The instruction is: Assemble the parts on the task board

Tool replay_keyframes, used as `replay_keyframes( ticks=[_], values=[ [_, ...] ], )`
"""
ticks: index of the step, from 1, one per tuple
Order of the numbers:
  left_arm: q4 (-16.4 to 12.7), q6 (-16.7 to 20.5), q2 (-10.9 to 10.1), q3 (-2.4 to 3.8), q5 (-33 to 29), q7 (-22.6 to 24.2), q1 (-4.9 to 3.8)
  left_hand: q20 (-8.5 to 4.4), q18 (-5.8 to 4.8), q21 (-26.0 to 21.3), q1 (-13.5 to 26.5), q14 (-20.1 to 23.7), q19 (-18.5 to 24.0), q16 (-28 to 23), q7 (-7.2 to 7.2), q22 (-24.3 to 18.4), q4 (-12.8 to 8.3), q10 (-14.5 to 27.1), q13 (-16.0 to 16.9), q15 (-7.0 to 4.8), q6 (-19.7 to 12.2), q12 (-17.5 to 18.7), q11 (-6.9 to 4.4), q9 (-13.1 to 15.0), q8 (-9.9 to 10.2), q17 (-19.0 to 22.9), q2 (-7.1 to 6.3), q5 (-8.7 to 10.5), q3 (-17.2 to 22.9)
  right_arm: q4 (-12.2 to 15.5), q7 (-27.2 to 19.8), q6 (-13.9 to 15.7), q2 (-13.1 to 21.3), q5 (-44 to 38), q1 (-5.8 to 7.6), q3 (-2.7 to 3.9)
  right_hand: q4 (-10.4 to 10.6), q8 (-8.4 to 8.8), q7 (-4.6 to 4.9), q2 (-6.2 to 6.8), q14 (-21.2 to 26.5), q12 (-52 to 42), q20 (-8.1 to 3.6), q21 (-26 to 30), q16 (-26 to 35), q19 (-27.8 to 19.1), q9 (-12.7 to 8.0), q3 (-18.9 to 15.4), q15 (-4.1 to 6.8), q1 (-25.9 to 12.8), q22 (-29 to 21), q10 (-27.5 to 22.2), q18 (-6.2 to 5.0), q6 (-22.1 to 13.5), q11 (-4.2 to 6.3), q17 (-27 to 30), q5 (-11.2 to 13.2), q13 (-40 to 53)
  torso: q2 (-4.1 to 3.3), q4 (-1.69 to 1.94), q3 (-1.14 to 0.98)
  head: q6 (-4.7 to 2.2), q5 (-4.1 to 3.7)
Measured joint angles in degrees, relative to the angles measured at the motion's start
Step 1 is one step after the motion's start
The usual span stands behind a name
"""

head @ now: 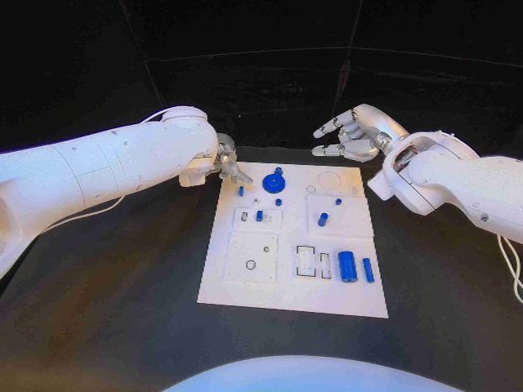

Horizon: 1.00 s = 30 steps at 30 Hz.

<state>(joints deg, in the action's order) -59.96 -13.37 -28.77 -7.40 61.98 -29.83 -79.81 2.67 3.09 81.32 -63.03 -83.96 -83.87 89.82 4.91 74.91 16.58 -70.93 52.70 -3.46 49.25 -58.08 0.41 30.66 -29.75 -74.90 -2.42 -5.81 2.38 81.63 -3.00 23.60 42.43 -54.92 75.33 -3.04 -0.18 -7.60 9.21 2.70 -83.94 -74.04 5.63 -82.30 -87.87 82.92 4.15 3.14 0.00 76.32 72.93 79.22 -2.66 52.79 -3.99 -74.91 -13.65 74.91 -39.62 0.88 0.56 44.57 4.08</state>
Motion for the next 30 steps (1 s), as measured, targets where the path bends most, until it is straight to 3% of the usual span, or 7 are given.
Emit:
replay_keyframes(
  ticks=[11,24,30],
  values=[
    [1.16,-1.09,1.05,-0.02,0.13,0.00,0.70,0.00,0.00,0.00,-0.23,0.00,0.00,0.00,-0.01,0.00,0.01,0.00,0.00,0.00,0.41,0.00,0.00,-0.18,0.00,0.00,0.23,0.00,-0.32,-0.02,-0.03,0.00,-0.11,0.00,0.00,0.00,0.00,0.00,0.00,0.00,0.00,0.00,0.00,0.00,0.00,0.00,0.00,0.00,0.00,0.00,0.00,0.00,0.00,0.00,0.00,0.00,0.00,0.00,0.01,0.03,-0.01,0.10,-0.12],
    [2.30,-1.84,1.74,-0.01,0.20,0.00,0.94,0.00,0.00,0.00,-2.05,0.00,0.00,0.00,-0.41,0.00,-0.53,0.00,0.01,0.00,1.66,-0.26,0.00,-0.84,0.00,0.00,2.05,0.00,-1.19,-0.03,-0.05,0.01,-0.14,0.00,0.00,0.00,0.00,0.00,0.00,0.00,0.00,0.00,0.00,0.00,0.00,0.00,0.00,0.00,0.00,0.00,0.00,0.00,0.01,0.00,0.00,0.00,0.00,0.00,0.03,0.03,-0.04,0.15,-0.17],
    [3.11,-2.26,2.23,-0.01,0.21,0.00,1.13,0.00,0.00,0.00,-2.65,0.00,0.00,0.00,-0.41,0.00,-0.62,0.00,0.01,0.00,1.66,-0.26,0.00,-0.94,0.00,0.00,2.19,0.00,-1.27,-0.03,-0.05,0.01,-0.16,0.00,0.00,0.00,0.00,0.00,0.00,0.00,0.00,0.00,0.00,0.00,0.00,0.00,0.00,0.00,0.00,0.00,0.00,0.00,0.00,0.00,0.00,0.00,0.00,0.00,0.03,0.03,-0.03,0.20,-0.13]
  ],
)
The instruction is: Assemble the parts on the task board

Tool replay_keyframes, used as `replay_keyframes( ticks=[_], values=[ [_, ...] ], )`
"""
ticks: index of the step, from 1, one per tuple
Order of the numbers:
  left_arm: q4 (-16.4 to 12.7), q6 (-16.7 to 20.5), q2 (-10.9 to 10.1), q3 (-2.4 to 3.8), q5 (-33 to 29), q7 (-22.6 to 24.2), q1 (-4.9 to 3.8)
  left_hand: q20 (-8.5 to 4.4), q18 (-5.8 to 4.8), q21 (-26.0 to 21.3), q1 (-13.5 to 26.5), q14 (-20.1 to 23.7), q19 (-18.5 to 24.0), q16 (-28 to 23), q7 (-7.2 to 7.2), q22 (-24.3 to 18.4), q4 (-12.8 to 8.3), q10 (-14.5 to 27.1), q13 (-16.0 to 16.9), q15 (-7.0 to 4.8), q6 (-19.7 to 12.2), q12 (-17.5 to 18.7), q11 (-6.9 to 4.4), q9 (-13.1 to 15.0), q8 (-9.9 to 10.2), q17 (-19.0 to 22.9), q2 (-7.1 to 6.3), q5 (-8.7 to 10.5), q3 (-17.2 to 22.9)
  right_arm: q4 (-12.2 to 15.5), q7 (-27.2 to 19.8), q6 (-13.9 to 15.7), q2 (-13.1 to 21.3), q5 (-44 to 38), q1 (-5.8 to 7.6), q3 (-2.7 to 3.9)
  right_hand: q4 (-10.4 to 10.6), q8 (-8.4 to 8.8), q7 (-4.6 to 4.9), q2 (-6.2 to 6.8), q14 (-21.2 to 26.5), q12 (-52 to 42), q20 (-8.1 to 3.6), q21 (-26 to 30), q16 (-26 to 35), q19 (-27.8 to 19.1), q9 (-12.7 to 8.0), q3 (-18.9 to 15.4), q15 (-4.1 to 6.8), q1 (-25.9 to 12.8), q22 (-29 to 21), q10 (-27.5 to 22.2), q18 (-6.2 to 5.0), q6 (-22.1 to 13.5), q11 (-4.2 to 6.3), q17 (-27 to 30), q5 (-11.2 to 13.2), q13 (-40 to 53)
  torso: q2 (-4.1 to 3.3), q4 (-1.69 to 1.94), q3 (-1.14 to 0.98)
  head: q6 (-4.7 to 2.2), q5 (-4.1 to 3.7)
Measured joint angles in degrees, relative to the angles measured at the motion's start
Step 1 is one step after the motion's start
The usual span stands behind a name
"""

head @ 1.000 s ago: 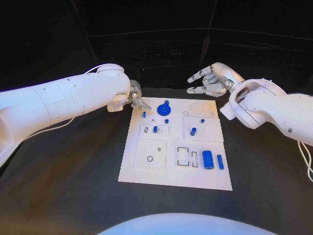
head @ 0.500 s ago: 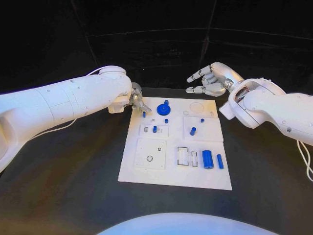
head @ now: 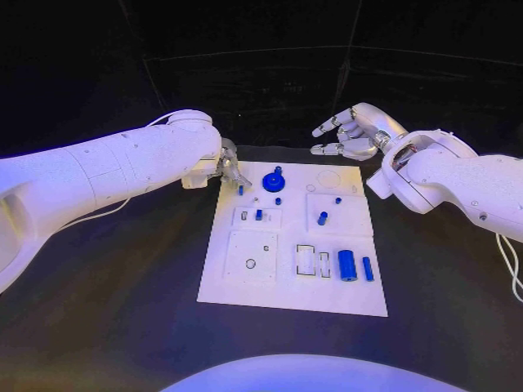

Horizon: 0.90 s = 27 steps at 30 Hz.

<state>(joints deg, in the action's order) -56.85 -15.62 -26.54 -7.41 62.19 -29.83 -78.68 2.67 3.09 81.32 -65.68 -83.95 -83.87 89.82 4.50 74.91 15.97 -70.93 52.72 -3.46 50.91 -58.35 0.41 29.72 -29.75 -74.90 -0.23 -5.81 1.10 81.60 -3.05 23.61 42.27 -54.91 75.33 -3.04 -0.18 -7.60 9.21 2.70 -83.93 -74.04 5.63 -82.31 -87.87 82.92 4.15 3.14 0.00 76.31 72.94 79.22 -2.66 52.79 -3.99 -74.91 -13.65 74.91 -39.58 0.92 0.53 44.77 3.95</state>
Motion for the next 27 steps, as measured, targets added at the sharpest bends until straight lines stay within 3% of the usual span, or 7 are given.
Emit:
replay_keyframes(
  ticks=[15,27],
  values=[
    [1.20,-0.48,0.78,0.00,0.02,0.00,0.33,0.00,0.00,0.23,-0.81,0.00,0.00,0.00,0.00,0.00,-0.03,0.00,0.00,0.00,0.39,0.00,0.00,-0.23,0.00,0.00,0.48,0.00,-0.34,-0.04,-0.01,-0.01,-0.13,0.00,0.00,0.00,0.00,0.00,0.00,0.00,0.00,0.00,0.00,0.00,0.00,0.00,0.00,0.00,0.00,0.00,0.00,0.00,0.00,0.00,0.00,-0.03,0.00,0.00,-0.01,0.00,0.01,0.15,-0.12],
    [1.35,-0.64,0.98,0.01,0.03,0.00,0.36,0.00,0.00,0.23,-5.92,0.00,0.00,0.00,-0.42,0.00,-2.13,-0.22,0.01,0.00,1.21,-0.24,-0.22,-0.92,0.00,0.00,3.23,0.00,0.98,-0.05,-0.02,-0.01,-0.15,0.00,0.00,0.00,0.00,0.00,0.00,0.00,0.00,0.00,0.00,0.00,0.00,0.00,0.00,0.00,0.00,0.00,0.00,0.00,0.00,0.00,0.00,-0.02,0.00,0.00,-0.01,0.03,0.00,0.27,-0.20]
  ],
)
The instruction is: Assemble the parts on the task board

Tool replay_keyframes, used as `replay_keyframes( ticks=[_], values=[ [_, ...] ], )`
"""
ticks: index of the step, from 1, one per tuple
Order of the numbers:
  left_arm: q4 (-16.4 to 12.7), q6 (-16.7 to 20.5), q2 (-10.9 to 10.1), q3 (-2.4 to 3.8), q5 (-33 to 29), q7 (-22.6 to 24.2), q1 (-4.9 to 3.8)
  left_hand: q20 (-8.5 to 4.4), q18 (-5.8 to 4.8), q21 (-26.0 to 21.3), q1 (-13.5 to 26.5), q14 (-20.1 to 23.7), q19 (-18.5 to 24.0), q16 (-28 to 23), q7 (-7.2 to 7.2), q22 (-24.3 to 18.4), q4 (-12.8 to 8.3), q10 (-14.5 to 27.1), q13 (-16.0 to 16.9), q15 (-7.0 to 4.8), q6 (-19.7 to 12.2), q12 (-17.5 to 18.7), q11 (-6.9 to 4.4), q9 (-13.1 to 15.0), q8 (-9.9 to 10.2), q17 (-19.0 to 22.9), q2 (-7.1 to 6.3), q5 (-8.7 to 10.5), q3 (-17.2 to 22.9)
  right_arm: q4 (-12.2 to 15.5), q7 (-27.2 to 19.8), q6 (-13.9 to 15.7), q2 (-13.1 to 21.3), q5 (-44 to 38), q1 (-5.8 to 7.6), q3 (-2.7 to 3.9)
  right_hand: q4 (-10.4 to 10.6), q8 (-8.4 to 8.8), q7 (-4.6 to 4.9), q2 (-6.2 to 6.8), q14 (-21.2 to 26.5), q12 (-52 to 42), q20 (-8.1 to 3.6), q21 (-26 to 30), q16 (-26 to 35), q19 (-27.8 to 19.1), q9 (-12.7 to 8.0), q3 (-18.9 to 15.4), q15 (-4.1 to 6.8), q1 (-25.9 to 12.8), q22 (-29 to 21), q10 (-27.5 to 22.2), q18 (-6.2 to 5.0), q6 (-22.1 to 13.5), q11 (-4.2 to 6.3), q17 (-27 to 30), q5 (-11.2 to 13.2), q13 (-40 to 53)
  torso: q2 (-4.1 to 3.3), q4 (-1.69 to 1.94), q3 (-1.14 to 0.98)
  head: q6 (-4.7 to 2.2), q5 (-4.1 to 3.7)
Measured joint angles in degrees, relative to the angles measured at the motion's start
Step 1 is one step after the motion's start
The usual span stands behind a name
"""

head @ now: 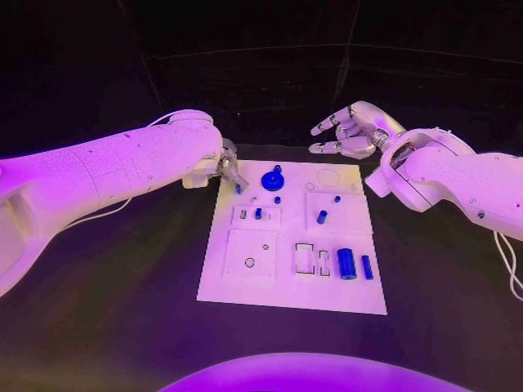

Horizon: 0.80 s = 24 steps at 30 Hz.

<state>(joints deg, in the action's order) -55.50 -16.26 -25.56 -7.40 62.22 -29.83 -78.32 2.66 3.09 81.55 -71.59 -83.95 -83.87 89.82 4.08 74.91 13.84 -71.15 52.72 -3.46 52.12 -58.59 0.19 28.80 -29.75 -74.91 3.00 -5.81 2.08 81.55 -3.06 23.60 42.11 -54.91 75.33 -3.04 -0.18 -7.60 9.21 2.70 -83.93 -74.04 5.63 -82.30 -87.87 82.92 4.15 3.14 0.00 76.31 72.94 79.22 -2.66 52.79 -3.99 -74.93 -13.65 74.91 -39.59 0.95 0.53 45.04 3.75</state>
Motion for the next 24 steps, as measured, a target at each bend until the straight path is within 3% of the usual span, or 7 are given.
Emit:
replay_keyframes(
  ticks=[10,18,24],
  values=[
    [0.02,-0.36,0.05,0.01,-0.43,0.04,0.00,0.00,0.00,0.00,-3.17,0.00,0.00,0.00,-0.23,0.00,-1.89,-0.20,-0.14,0.00,0.65,0.00,-0.21,-0.38,0.00,0.00,1.19,-0.21,1.61,0.00,0.00,-0.01,-0.05,0.00,0.00,0.00,0.00,0.00,0.00,0.00,0.00,0.00,0.00,0.00,0.00,0.00,0.00,0.00,0.00,0.00,0.00,0.00,0.00,0.00,0.00,0.01,0.00,0.00,0.00,0.03,0.00,0.19,-0.01],
    [-0.34,-0.31,-0.25,0.03,-1.61,0.23,0.00,0.00,0.00,0.00,-7.66,-0.09,0.00,0.00,-0.38,0.00,-5.82,-0.20,-0.49,-0.33,0.82,0.00,-0.60,-0.97,0.89,0.00,1.84,-0.44,5.54,-0.03,0.00,-0.02,-0.10,0.00,0.00,0.00,0.00,-0.24,-0.19,-0.24,0.00,0.00,0.00,0.25,0.00,0.00,-0.05,0.00,0.00,-0.24,0.00,0.00,0.00,-0.19,0.00,0.01,0.00,0.00,0.00,0.03,0.00,0.27,0.02],
    [-1.72,0.45,-1.54,0.01,-2.61,0.54,0.09,-0.19,0.00,0.00,-9.55,0.01,-0.19,0.00,-0.39,0.00,-4.61,-0.43,-0.91,-0.42,0.82,0.28,-0.83,-0.96,0.40,0.00,1.05,-0.55,6.81,-0.13,0.00,-0.03,-0.09,0.00,0.00,0.00,0.00,-0.22,-0.19,-0.24,0.00,0.00,0.00,0.25,0.00,0.00,-0.05,0.00,0.00,-0.24,0.00,0.00,0.00,-0.19,0.00,0.01,0.00,0.00,0.00,0.03,0.00,0.30,-0.01]
  ],
)
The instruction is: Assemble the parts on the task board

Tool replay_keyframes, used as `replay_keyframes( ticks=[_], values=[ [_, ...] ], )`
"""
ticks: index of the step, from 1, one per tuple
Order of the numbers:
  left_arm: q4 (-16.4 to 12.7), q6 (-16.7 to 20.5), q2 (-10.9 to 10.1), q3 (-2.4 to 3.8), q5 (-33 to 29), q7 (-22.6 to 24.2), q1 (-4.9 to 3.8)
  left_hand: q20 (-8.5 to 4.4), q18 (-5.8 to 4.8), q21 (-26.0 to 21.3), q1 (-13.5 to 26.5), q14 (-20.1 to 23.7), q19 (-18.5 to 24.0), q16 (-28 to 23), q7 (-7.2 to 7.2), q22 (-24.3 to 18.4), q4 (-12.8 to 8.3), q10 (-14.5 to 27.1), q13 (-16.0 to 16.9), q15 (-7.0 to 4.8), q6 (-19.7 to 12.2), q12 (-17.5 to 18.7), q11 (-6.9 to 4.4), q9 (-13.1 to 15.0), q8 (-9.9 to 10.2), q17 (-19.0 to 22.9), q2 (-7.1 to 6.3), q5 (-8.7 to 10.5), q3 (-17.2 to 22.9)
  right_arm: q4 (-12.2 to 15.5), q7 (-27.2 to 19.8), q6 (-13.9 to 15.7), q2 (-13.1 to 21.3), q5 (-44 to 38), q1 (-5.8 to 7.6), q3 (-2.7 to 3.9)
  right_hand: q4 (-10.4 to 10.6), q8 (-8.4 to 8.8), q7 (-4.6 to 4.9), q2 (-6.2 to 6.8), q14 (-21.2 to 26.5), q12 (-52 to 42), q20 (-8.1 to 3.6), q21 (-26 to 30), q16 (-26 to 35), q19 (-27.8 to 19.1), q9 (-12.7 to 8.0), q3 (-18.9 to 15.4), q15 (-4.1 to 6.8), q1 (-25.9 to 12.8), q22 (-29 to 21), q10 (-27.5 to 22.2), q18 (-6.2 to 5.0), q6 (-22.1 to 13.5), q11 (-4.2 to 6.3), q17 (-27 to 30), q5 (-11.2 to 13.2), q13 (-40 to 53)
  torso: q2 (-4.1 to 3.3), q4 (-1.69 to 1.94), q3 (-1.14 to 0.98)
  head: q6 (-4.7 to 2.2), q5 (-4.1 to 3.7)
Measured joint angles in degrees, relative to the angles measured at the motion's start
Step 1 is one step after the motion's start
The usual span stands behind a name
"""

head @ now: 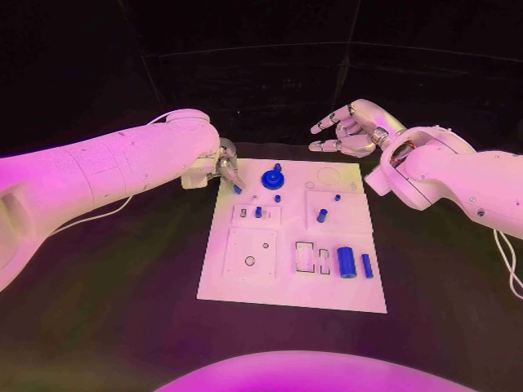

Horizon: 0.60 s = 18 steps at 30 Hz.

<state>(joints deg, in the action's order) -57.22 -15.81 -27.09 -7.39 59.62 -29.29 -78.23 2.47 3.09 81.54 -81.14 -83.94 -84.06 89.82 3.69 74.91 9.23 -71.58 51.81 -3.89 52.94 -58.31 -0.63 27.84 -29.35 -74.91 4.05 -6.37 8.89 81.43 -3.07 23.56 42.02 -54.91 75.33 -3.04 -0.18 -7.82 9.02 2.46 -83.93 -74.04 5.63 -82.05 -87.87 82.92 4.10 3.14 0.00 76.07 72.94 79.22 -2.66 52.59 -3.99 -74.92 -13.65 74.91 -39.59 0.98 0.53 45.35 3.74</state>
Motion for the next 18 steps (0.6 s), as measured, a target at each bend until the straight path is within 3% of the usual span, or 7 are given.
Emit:
replay_keyframes(
  ticks=[5,13,18],
  values=[
    [-2.08,1.36,-1.94,0.01,-1.04,0.29,0.00,0.00,-0.01,0.00,1.04,0.00,0.00,0.00,0.00,0.00,1.58,-0.39,-0.27,0.00,0.00,0.39,0.00,0.01,-0.86,0.00,-1.18,0.00,1.70,-0.10,-0.01,-0.01,0.06,0.00,0.00,0.00,0.00,0.00,0.00,0.00,0.00,0.00,0.00,0.00,0.00,0.00,0.00,0.00,0.00,0.00,0.00,0.00,0.00,0.00,0.00,0.00,0.00,0.00,0.02,0.00,0.00,-0.04,-0.02],
    [-7.27,4.36,-5.82,0.05,-2.55,0.67,-0.14,0.00,0.00,0.00,3.42,0.00,0.00,0.00,-0.23,0.00,0.05,-1.05,-0.36,0.00,-0.24,0.39,-0.02,0.09,-1.63,0.00,-3.99,0.00,7.47,-0.19,-0.03,-0.01,0.15,0.00,0.00,0.00,0.00,0.01,0.00,0.00,0.00,0.00,0.00,0.00,0.00,0.00,0.01,0.00,0.00,0.00,-0.06,0.00,0.00,0.00,0.00,0.01,0.00,0.00,0.06,0.05,0.00,-0.15,0.02],
    [-12.15,7.48,-8.99,0.05,-3.19,0.93,-0.15,0.00,0.00,0.00,4.03,0.00,0.00,0.00,-0.23,0.00,0.34,-1.33,-0.13,0.00,-0.24,0.22,-0.30,0.13,-1.99,0.00,-4.60,0.00,8.77,-0.21,-0.03,-0.01,0.26,0.00,0.00,0.00,0.00,0.01,0.00,0.00,0.00,0.00,0.00,0.00,0.00,0.00,0.01,0.00,0.00,0.00,-0.06,0.00,0.00,0.00,0.00,0.01,0.00,0.00,0.06,0.09,0.02,-0.20,0.09]
  ],
)
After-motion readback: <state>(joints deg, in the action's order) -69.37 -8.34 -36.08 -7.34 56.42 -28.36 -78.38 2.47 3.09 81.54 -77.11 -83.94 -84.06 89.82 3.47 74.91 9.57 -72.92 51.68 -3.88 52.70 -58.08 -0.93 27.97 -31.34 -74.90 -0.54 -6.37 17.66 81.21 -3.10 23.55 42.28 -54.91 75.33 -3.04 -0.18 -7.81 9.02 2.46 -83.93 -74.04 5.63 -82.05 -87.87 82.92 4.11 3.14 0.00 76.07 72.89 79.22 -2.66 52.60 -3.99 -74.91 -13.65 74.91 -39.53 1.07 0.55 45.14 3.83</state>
